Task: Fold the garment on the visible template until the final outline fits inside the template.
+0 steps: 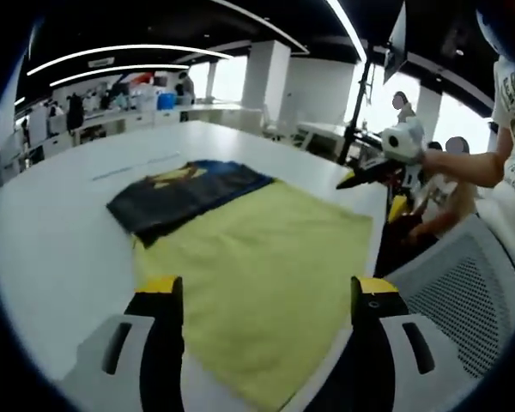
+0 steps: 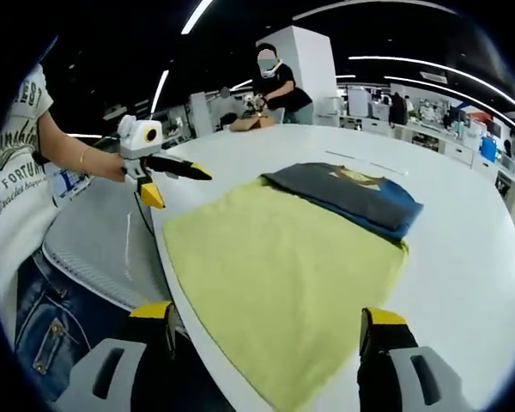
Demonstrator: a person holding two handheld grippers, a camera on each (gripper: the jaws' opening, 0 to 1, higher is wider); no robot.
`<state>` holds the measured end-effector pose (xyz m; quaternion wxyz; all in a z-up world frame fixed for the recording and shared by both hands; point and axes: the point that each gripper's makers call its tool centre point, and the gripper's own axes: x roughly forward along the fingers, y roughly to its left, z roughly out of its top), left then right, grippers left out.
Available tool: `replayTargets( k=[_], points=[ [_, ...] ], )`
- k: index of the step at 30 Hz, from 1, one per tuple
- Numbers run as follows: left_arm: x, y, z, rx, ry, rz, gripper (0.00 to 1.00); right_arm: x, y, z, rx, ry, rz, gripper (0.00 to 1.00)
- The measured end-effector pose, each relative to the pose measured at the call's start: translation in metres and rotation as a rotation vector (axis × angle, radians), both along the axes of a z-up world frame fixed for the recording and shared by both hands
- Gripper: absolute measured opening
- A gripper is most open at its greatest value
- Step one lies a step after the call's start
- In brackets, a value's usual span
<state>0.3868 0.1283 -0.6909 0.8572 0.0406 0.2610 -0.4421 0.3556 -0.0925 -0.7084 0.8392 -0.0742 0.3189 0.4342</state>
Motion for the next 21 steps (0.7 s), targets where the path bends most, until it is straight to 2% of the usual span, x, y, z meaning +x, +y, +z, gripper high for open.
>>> replayTargets(
  k=[2,4,6,12,14,17,21],
  points=[
    [-0.006,0.001,-0.001,0.011,-0.008,-0.014,0.73,-0.002,0.0,-0.002,-0.008,0.002,0.002,0.84],
    [-0.012,0.004,-0.007,0.057,-0.024,-0.053,0.7,-0.005,0.0,-0.004,-0.016,0.003,0.012,0.81],
    [-0.016,0.006,-0.012,0.053,0.006,-0.046,0.68,-0.008,0.001,-0.007,-0.021,0.008,0.018,0.79],
    [-0.029,0.008,-0.023,0.108,0.01,-0.095,0.61,-0.013,-0.002,-0.015,-0.055,0.017,0.033,0.74],
    [-0.034,0.008,-0.027,0.1,0.04,-0.109,0.59,-0.015,-0.003,-0.019,-0.069,0.017,0.037,0.72],
    [-0.038,0.012,-0.035,0.156,0.034,-0.136,0.55,-0.017,-0.006,-0.023,-0.09,0.018,0.041,0.67],
    [-0.042,0.012,-0.036,0.176,0.032,-0.159,0.49,-0.018,-0.01,-0.029,-0.11,0.023,0.043,0.59]
  ],
)
